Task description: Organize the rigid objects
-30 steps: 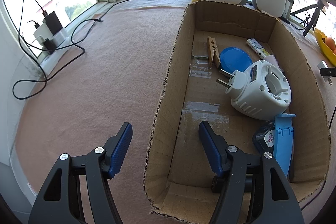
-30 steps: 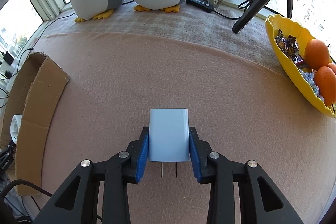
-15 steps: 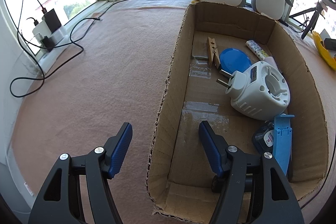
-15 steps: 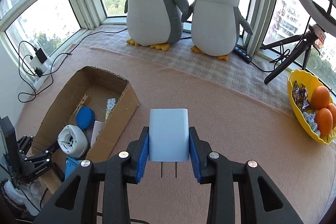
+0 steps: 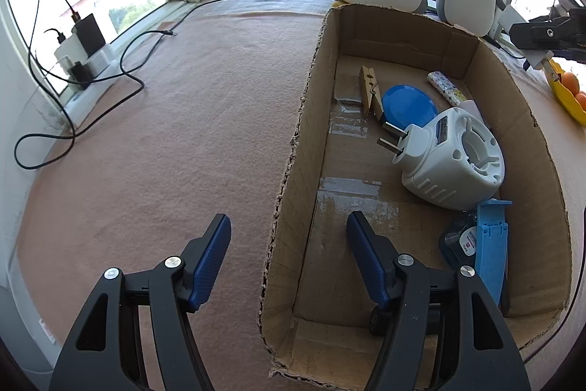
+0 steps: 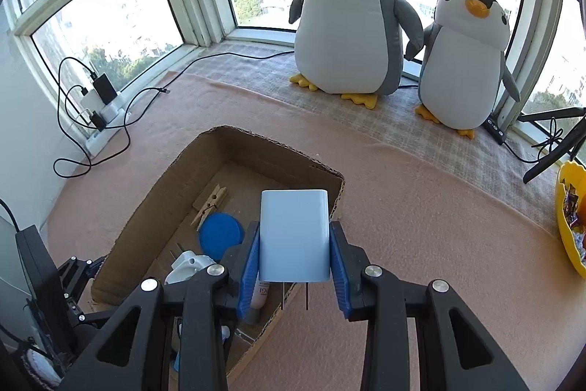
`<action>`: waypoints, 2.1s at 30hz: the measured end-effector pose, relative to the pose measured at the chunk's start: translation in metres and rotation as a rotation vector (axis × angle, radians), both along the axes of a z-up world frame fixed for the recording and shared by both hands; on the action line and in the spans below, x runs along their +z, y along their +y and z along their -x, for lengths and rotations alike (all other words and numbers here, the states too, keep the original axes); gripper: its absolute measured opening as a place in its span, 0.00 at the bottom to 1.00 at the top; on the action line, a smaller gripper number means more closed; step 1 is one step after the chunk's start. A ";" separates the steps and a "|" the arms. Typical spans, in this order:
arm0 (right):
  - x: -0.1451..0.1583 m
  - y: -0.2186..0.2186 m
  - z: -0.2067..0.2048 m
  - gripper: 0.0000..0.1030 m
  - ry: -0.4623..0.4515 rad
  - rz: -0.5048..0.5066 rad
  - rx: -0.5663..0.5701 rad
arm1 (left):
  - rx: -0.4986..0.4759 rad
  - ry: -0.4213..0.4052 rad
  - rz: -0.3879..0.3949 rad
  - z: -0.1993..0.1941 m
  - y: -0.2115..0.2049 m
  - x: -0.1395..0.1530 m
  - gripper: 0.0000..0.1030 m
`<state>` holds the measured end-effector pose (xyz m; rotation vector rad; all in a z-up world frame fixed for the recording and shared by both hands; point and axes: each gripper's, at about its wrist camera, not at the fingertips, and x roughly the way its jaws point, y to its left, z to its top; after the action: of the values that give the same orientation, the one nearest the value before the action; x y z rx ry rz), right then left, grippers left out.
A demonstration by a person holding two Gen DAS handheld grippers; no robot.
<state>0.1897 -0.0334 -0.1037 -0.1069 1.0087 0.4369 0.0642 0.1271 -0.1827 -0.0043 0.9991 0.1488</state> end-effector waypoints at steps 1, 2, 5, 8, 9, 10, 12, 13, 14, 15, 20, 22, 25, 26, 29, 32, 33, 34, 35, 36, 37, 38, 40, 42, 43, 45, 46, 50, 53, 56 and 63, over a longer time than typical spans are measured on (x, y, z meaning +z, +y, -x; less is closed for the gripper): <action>-0.002 0.005 -0.002 0.31 0.005 0.000 0.004 | 0.000 0.000 0.000 0.000 0.000 0.000 0.64; -0.004 0.009 -0.004 0.31 0.009 0.001 0.005 | 0.000 -0.001 0.000 0.000 -0.001 0.000 0.64; -0.011 0.021 -0.010 0.31 0.025 0.003 0.007 | 0.000 -0.001 0.001 0.000 -0.001 0.000 0.64; -0.020 0.030 -0.015 0.31 0.040 0.016 0.011 | 0.001 0.000 0.000 0.000 -0.001 0.000 0.64; -0.024 0.032 -0.017 0.31 0.047 0.019 0.013 | 0.001 0.000 0.000 0.000 0.000 0.000 0.64; -0.027 0.034 -0.019 0.31 0.052 0.022 0.013 | 0.001 -0.001 0.001 0.000 -0.001 0.000 0.64; -0.033 0.038 -0.022 0.31 0.064 0.029 0.016 | 0.001 0.000 0.001 0.000 0.000 0.000 0.64; -0.036 0.040 -0.023 0.31 0.069 0.034 0.017 | 0.001 -0.001 0.002 0.000 -0.001 0.000 0.64; -0.038 0.041 -0.024 0.31 0.073 0.038 0.016 | 0.001 -0.001 0.002 0.000 0.000 0.000 0.64; -0.040 0.042 -0.026 0.31 0.077 0.041 0.016 | 0.002 -0.001 0.002 0.001 0.000 0.000 0.64; -0.049 0.045 -0.033 0.31 0.104 0.041 0.011 | 0.001 -0.001 0.002 0.001 0.000 0.000 0.64; -0.050 0.047 -0.035 0.31 0.104 0.048 0.012 | 0.001 -0.001 0.002 0.001 0.000 0.000 0.64; -0.052 0.049 -0.037 0.31 0.106 0.053 0.015 | 0.002 -0.001 0.003 0.001 0.000 0.000 0.64; -0.053 0.050 -0.038 0.31 0.109 0.053 0.016 | 0.002 -0.001 0.003 0.001 0.000 0.000 0.64; -0.055 0.051 -0.039 0.32 0.118 0.055 0.021 | 0.002 -0.001 0.003 0.001 0.000 0.000 0.64; -0.055 0.051 -0.038 0.41 0.110 0.058 0.020 | 0.002 -0.001 0.003 0.001 0.000 0.000 0.64; -0.054 0.051 -0.039 0.46 0.108 0.058 0.021 | 0.002 -0.001 0.003 0.001 0.000 0.000 0.64; -0.054 0.051 -0.038 0.48 0.106 0.059 0.021 | 0.002 -0.001 0.003 0.001 0.000 0.000 0.64; -0.053 0.051 -0.038 0.48 0.104 0.059 0.022 | 0.001 -0.001 0.003 0.001 0.000 0.000 0.64; -0.052 0.050 -0.038 0.48 0.103 0.057 0.022 | 0.001 -0.001 0.003 0.001 0.000 0.000 0.64; -0.052 0.050 -0.037 0.48 0.104 0.055 0.020 | 0.002 0.000 0.003 0.001 0.000 0.000 0.64; -0.051 0.049 -0.037 0.48 0.106 0.051 0.020 | 0.001 0.000 0.003 0.001 0.000 0.000 0.64; -0.050 0.048 -0.035 0.48 0.107 0.048 0.020 | 0.001 0.000 0.003 0.001 0.000 0.000 0.64; -0.048 0.046 -0.032 0.48 0.105 0.045 0.021 | 0.002 0.000 0.004 0.001 0.000 0.000 0.64; -0.047 0.045 -0.030 0.48 0.104 0.043 0.022 | 0.002 0.000 0.004 0.001 0.000 0.000 0.64; -0.045 0.043 -0.027 0.48 0.104 0.043 0.025 | 0.002 0.000 0.004 0.001 0.000 0.000 0.64; -0.044 0.042 -0.025 0.48 0.102 0.042 0.027 | 0.002 0.000 0.004 0.001 0.000 0.000 0.64; -0.039 0.036 -0.017 0.49 0.094 0.033 0.022 | 0.003 0.002 0.007 0.001 0.000 -0.001 0.64; -0.033 0.029 -0.011 0.54 0.086 0.014 0.012 | 0.002 0.004 0.010 0.001 0.001 -0.001 0.64; -0.027 0.023 -0.003 0.54 0.079 0.000 0.011 | 0.002 0.008 0.013 0.001 0.002 -0.001 0.64; -0.014 0.009 0.016 0.60 0.047 0.006 -0.006 | -0.006 0.020 0.004 -0.002 0.001 0.001 0.64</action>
<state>0.1736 -0.0239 -0.1173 -0.0993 1.0565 0.4331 0.0665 0.1280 -0.1817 -0.0038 1.0198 0.1414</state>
